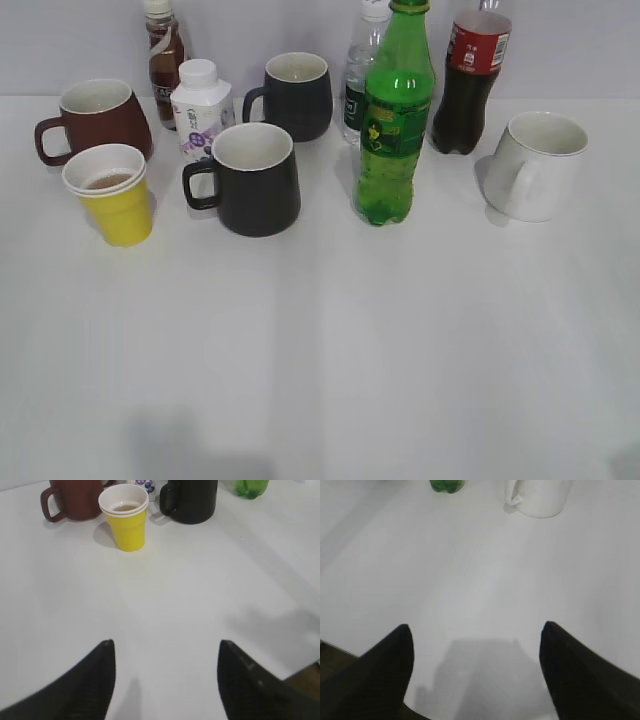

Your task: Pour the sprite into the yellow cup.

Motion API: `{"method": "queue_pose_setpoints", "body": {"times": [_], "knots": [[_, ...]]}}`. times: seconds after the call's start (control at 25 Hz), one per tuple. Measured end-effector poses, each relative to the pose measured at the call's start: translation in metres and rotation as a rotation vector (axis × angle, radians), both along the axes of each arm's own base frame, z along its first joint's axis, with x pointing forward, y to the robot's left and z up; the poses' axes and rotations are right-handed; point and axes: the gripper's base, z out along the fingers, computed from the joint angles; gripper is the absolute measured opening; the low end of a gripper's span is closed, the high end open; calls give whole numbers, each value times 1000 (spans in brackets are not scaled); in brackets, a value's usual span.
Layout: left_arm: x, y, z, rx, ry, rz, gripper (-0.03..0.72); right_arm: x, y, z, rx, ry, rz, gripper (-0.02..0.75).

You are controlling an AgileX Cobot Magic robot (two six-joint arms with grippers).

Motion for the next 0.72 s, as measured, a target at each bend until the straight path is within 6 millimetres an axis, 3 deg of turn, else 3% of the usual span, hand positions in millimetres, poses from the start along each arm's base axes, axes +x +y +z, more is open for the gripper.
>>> {"method": "queue_pose_setpoints", "body": {"times": [0.28,0.52,0.72], "knots": [[0,0,0,0,0,24,491,1,0,0,-1,4,-60,588],[-1,1,0,-1,-6,259,491,0,-2,0,2,-4,-352,588],[-10,1,0,-14,-64,420,491,-10,-3,1,20,-65,-405,588]]}}
